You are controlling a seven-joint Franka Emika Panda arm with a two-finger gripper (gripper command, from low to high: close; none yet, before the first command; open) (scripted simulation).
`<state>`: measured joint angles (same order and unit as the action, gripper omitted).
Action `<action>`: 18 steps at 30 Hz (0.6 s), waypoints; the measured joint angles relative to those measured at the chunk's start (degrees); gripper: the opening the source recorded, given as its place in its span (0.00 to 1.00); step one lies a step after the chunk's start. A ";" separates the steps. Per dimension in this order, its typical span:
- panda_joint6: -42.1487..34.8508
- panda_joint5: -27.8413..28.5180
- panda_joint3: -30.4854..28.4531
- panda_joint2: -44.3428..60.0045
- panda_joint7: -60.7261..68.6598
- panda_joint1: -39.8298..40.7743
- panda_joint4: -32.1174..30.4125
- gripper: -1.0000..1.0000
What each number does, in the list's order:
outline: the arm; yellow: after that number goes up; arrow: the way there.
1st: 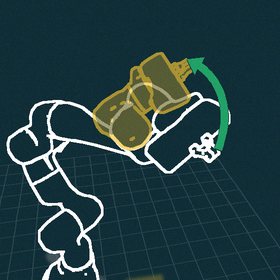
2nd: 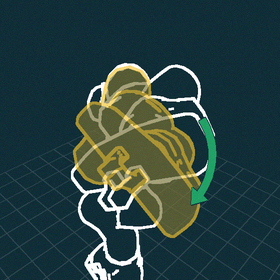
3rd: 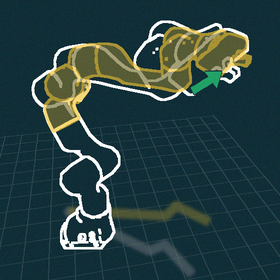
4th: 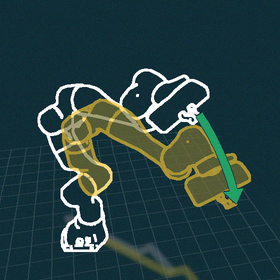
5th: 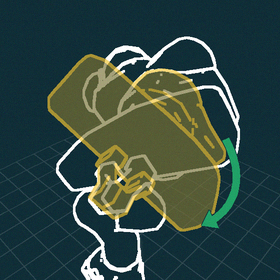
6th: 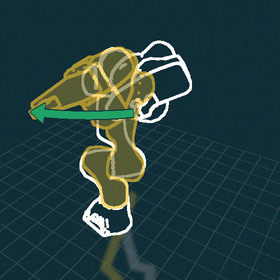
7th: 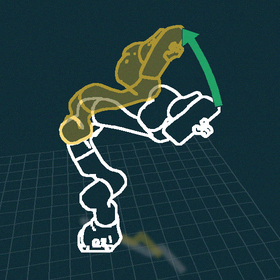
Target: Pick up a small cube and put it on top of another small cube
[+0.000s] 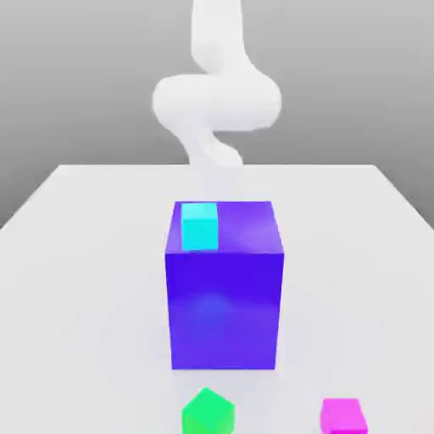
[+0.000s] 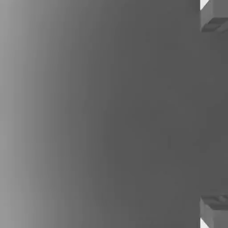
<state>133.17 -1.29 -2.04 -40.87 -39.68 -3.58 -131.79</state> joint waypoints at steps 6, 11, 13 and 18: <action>3.37 -3.61 -4.69 12.16 15.39 -8.31 -0.01 0.50; 6.04 -7.30 -7.02 22.11 28.41 -13.47 0.01 0.50; 7.10 -8.79 -7.40 26.10 33.63 -15.01 0.02 0.50; 9.85 -11.58 -7.16 35.95 45.99 -18.07 0.01 0.50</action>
<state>143.02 -12.87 -9.20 -4.92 6.31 -21.65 -131.78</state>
